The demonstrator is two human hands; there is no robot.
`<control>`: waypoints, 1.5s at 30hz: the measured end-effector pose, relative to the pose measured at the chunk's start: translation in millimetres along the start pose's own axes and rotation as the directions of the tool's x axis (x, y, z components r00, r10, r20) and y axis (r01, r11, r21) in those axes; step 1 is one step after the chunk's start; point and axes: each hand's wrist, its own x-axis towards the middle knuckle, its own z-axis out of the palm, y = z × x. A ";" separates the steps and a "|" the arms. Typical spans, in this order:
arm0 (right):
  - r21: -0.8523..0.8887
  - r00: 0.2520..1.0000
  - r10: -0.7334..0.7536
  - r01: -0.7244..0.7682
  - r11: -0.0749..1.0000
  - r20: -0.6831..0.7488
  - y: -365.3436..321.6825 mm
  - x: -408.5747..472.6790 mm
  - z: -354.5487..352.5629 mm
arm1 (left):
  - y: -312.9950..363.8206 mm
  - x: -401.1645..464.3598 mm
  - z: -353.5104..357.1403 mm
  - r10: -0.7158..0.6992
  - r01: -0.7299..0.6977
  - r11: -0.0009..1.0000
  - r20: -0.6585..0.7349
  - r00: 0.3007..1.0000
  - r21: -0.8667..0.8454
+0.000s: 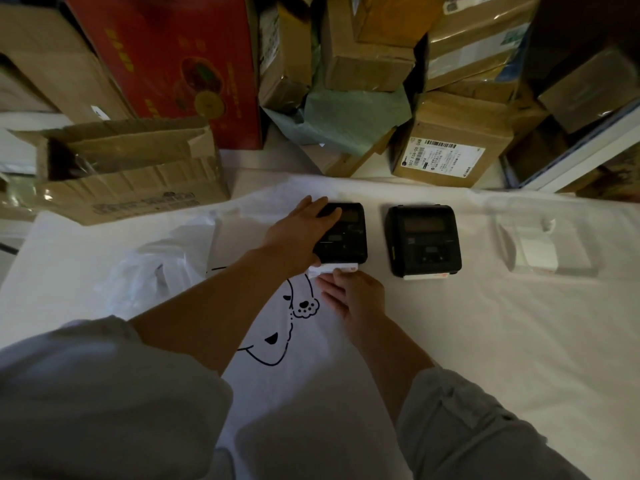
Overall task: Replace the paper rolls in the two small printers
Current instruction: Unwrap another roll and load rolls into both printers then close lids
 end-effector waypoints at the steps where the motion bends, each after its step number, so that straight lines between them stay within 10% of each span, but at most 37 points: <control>1: 0.005 1.000 0.010 -0.010 1.000 0.018 -0.9 0.6 -1.4 | -1.1 0.5 -0.9 0.005 -0.005 1.000 0.005 1.000 -0.007; 17: -0.011 0.988 0.081 -0.083 0.996 -0.128 -11.7 1.0 -33.5 | 17.6 -0.7 -5.3 -0.025 0.025 0.985 0.000 1.000 0.172; 27: 0.099 0.958 0.055 -0.028 0.995 -0.281 -50.3 8.1 -111.0 | 105.0 37.4 4.8 0.161 -0.162 0.987 -0.107 0.981 0.003; 45: 0.196 0.995 0.096 -0.086 0.977 -0.042 -57.5 35.7 -124.5 | 115.4 62.9 11.3 0.157 -0.151 0.972 -0.021 0.987 0.178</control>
